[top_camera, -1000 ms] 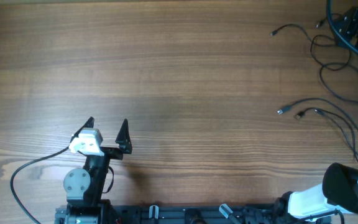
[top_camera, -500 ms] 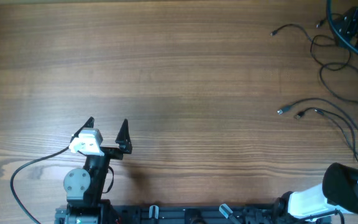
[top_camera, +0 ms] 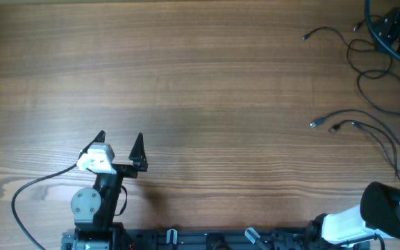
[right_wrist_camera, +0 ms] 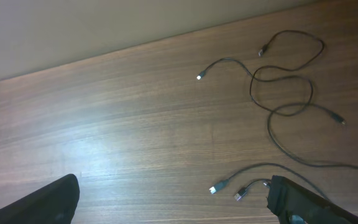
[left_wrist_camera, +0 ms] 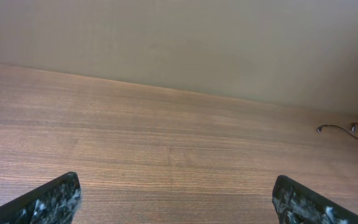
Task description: Untangle cables
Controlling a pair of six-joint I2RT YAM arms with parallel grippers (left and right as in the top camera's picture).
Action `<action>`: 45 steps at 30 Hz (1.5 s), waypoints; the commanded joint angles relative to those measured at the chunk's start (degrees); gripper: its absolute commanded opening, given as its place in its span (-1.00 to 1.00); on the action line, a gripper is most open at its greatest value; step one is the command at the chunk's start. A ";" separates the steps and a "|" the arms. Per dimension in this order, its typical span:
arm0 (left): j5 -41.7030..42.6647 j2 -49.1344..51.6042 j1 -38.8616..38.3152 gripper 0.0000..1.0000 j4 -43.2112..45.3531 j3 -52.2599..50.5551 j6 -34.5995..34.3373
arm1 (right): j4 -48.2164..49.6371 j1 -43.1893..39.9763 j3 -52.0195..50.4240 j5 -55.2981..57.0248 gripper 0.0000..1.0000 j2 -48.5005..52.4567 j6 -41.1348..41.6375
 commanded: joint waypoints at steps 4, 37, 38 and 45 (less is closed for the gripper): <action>-0.57 -0.57 0.52 1.00 -0.48 -0.15 -0.33 | 0.50 0.35 -0.11 -0.87 0.99 0.00 0.50; -0.57 -0.57 0.52 1.00 -0.48 -0.15 -0.33 | 52.15 11.23 -64.39 3.10 0.99 -35.45 3.02; -0.57 -0.57 0.52 1.00 -0.48 -0.15 -0.33 | 55.21 11.23 -67.63 2.36 0.99 -37.22 3.02; -0.57 -0.57 0.52 1.00 -0.48 -0.17 -0.33 | 78.05 12.59 -89.70 -0.81 1.00 -49.42 3.19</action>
